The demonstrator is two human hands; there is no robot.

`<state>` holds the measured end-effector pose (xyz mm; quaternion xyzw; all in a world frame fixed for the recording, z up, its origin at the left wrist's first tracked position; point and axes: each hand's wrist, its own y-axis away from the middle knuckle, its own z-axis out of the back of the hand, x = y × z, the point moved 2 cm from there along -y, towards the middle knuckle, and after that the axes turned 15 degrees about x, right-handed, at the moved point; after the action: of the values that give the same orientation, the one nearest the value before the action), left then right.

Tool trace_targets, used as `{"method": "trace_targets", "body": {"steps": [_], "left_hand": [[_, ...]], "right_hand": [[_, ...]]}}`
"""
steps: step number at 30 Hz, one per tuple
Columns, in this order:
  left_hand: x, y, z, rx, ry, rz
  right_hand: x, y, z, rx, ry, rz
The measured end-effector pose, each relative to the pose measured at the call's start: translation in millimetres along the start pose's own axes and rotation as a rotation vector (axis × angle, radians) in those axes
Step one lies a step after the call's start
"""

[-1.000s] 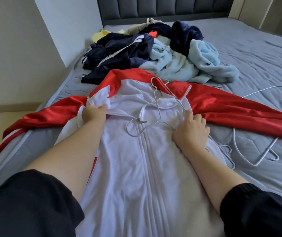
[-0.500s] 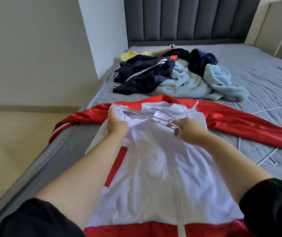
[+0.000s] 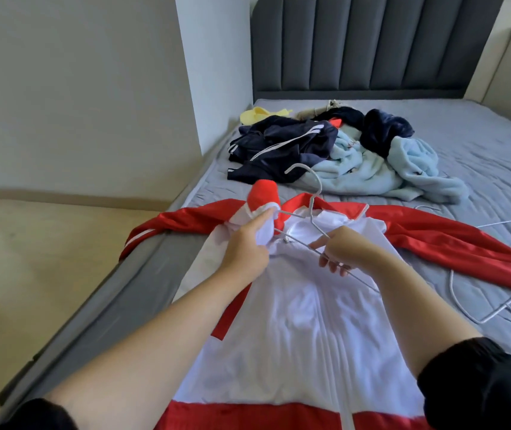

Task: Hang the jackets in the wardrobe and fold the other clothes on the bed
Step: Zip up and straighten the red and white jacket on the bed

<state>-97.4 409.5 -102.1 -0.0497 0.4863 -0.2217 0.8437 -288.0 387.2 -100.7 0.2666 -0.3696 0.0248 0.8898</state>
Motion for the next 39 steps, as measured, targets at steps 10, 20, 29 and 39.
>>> {"method": "trace_targets", "body": {"steps": [10, 20, 29, 39], "left_hand": [[0, 19, 19, 0.479, 0.647, 0.387], [-42, 1, 84, -0.113, -0.931, -0.176], [-15, 9, 57, 0.126, -0.766, -0.154], [17, 9, 65, -0.242, -0.465, 0.071]], "right_hand": [[12, -1, -2, 0.024, -0.184, 0.146], [45, 14, 9, 0.009, 0.088, 0.356], [61, 22, -3, -0.074, 0.49, 0.265], [15, 9, 21, -1.17, -0.117, 0.154]]}}
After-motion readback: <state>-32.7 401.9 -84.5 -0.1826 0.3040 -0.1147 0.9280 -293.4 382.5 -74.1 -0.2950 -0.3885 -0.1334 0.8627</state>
